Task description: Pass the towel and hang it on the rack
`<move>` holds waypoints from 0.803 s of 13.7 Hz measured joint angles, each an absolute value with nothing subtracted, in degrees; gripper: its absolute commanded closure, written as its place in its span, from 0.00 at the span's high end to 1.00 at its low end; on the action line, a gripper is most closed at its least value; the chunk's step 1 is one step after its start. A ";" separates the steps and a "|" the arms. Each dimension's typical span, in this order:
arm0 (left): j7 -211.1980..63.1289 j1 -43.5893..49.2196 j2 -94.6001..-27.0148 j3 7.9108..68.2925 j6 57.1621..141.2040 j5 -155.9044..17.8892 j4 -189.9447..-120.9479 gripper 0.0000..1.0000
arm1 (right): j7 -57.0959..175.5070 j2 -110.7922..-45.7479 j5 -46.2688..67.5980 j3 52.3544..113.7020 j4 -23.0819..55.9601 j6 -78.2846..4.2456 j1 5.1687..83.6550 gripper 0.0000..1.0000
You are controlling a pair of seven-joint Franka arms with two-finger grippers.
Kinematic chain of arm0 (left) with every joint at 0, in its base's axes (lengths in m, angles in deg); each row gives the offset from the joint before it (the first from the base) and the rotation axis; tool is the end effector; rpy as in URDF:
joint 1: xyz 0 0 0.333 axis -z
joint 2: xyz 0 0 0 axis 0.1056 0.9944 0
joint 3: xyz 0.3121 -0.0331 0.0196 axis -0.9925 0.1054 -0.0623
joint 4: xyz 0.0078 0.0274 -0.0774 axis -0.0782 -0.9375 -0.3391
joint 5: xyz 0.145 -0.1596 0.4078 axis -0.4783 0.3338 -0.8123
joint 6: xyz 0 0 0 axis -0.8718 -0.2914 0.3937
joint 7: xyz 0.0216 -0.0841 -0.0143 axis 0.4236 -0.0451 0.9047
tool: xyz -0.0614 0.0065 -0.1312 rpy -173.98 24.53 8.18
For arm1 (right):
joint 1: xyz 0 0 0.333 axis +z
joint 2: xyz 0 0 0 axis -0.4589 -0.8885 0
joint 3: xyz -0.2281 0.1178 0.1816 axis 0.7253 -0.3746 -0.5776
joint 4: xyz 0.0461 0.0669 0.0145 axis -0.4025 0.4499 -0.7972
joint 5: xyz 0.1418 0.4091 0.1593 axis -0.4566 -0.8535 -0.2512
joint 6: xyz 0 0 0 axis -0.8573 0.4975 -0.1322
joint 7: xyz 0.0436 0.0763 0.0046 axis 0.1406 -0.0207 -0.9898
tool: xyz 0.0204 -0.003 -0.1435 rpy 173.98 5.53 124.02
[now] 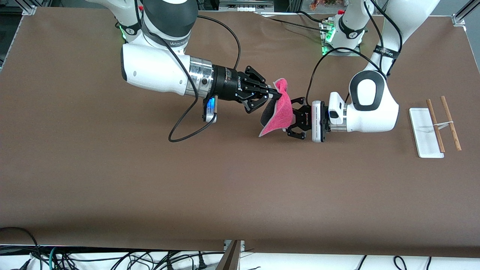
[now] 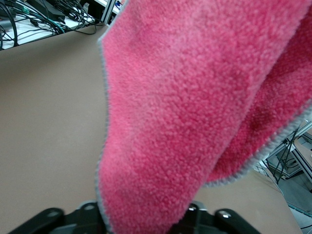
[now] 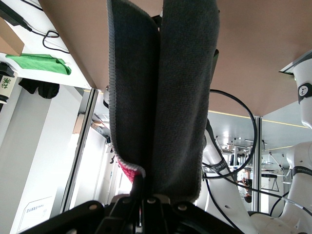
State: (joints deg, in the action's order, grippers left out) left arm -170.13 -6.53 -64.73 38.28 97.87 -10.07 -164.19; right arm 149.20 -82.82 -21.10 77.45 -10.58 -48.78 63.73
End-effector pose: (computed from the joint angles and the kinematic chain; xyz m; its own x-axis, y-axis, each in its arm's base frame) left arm 0.6256 -0.2860 0.2710 0.4804 -0.4438 0.7565 -0.8659 -0.1029 0.4895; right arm 0.6354 0.5428 0.5260 0.1748 -0.3810 -0.9079 -0.9846 -0.0717 -0.1595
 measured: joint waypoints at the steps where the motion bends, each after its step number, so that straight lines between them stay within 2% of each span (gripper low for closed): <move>1: -170.16 -6.56 -64.73 38.25 97.87 -10.07 -164.19 0.00 | 149.21 -82.82 -21.10 77.45 -10.58 -48.78 63.73 0.00; 4: -170.23 -6.67 -64.73 38.23 97.90 -10.07 -164.19 0.00 | 149.21 -82.82 -21.10 77.45 -10.58 -48.78 63.73 0.00; 5: -170.27 -6.72 -64.73 38.23 97.90 -10.07 -164.19 0.00 | 149.21 -82.82 -21.10 77.45 -10.58 -48.78 63.73 0.43; 6: -170.28 -6.79 -64.73 38.23 97.91 -10.07 -164.19 0.00 | 149.21 -82.82 -21.10 77.45 -10.58 -48.78 63.73 0.99; 11: -170.72 -7.89 -64.82 37.70 97.90 -11.21 -164.15 0.00 | 149.21 -82.82 -20.99 78.00 -10.73 -49.05 63.50 1.00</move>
State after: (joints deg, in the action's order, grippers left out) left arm -170.72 -7.89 -64.82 37.70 97.90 -11.21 -164.15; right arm 149.21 -82.82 -20.99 78.00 -10.73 -49.05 63.50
